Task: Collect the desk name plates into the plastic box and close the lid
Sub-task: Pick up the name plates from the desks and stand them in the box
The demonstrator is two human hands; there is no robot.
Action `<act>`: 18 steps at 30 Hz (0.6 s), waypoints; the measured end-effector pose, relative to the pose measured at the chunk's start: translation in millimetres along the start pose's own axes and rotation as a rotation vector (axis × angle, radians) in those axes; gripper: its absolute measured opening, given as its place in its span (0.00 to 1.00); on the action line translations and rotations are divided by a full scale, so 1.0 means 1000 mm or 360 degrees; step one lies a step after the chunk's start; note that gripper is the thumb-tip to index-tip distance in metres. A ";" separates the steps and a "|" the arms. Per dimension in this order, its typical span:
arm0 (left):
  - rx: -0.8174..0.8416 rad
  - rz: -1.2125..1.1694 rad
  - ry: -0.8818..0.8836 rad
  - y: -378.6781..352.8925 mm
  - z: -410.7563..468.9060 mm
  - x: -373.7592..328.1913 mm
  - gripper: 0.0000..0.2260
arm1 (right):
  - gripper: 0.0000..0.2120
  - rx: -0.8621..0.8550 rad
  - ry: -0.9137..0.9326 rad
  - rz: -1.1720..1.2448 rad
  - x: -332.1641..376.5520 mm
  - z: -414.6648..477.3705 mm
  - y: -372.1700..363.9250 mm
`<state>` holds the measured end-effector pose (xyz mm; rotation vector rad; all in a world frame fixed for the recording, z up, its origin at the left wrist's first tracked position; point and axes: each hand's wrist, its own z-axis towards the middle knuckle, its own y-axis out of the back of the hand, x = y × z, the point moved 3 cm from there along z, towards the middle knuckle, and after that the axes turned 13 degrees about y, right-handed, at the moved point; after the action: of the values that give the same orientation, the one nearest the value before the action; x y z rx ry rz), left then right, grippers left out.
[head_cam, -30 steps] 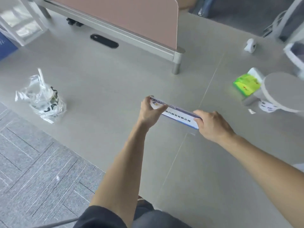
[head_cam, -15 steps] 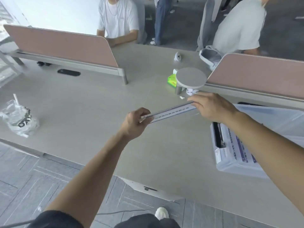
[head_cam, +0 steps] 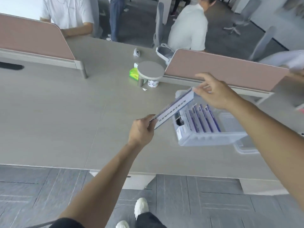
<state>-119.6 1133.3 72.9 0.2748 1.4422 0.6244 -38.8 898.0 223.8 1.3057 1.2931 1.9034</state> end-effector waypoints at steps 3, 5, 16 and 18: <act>0.0009 -0.0064 0.0012 -0.026 0.000 -0.028 0.07 | 0.27 -0.0035 -0.0204 0.0133 -0.027 -0.023 0.007; 0.0017 -0.0053 -0.0044 -0.046 0.001 -0.050 0.07 | 0.32 -0.0047 -0.0366 0.0331 -0.050 -0.035 0.007; 0.0072 -0.0029 -0.0189 -0.182 0.006 -0.191 0.09 | 0.34 -0.0528 -0.0725 0.1101 -0.198 -0.048 0.065; 0.0170 -0.0137 -0.0136 -0.205 0.002 -0.210 0.06 | 0.28 -0.0654 -0.0727 0.1144 -0.222 -0.047 0.072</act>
<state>-71.4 851.7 138.4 0.3181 1.3992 0.4610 20.8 669.9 187.4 1.9675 0.1816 1.9666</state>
